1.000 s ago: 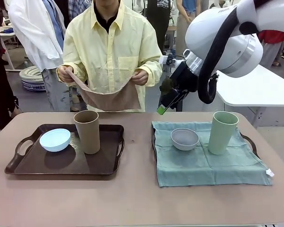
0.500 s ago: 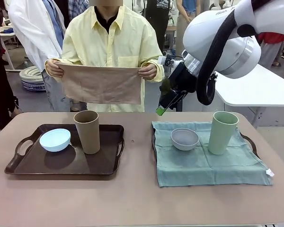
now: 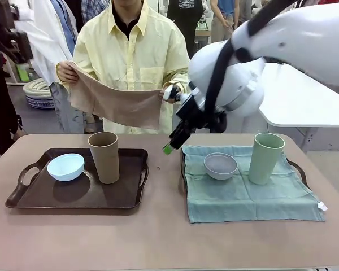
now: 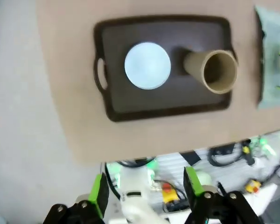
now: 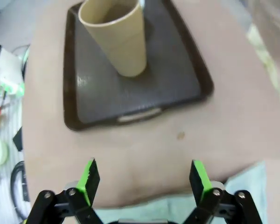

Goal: Set up a tray with a mat and arrange the tableware.
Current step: Pick up the Picnic Bowl and Reusable plastic cup from the Handle tray in front of the human's position and hold them in the air.

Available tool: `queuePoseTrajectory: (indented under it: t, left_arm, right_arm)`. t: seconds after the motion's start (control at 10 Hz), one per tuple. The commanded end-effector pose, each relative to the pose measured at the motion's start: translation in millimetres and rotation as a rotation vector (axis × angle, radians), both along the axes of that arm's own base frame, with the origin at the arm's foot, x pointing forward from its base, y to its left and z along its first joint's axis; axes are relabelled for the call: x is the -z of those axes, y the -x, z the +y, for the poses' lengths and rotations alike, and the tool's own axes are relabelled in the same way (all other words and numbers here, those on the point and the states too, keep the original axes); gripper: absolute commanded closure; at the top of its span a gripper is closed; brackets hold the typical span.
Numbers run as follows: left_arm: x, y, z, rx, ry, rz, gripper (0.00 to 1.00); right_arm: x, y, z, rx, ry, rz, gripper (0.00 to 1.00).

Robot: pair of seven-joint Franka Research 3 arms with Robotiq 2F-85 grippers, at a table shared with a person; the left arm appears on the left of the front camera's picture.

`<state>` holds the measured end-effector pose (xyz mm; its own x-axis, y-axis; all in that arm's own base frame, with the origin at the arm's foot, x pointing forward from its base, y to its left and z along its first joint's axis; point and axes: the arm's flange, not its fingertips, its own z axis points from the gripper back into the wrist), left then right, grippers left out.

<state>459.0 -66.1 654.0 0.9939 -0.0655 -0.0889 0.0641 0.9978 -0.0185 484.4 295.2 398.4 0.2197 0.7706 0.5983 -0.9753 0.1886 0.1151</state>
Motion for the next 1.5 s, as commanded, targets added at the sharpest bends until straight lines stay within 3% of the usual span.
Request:
queuePoseTrajectory:
  t: [0.0, 0.2, 0.5, 0.7, 0.8, 0.9, 1.0, 1.3, 1.4]
  left_arm:
    - [50, 7, 12, -0.038, 0.004, -0.024, 0.15]
    - [98, -7, 14, -0.030, 0.081, -0.017, 0.15]
    - [130, -10, 24, -0.018, 0.175, -0.033, 0.15]
    - [135, -16, 22, -0.032, 0.210, -0.039, 0.15]
    - [132, -16, 19, -0.026, 0.249, -0.025, 0.15]
    - [136, -17, 25, -0.042, 0.174, -0.021, 0.15]
    - [136, -17, 25, -0.042, 0.174, -0.021, 0.15]
    - [135, -17, 23, -0.040, 0.196, -0.022, 0.15]
    - [143, -13, 20, -0.067, 0.168, -0.076, 0.15]
  right_arm:
    - [21, -21, 20, -0.080, -0.077, -0.009, 0.00]
    - [34, -32, 45, -0.138, -0.131, -0.002, 0.00]
    - [45, -35, 72, -0.223, -0.219, -0.002, 0.00]
    - [51, -33, 78, -0.288, -0.295, 0.003, 0.00]
    - [51, -34, 74, -0.261, -0.271, 0.000, 0.00]
    - [42, -25, 65, -0.161, -0.199, -0.021, 0.00]
    - [47, -32, 83, -0.258, -0.242, 0.004, 0.00]
    - [46, -33, 79, -0.243, -0.234, -0.002, 0.00]
    - [55, -32, 80, -0.311, -0.292, -0.034, 0.00]
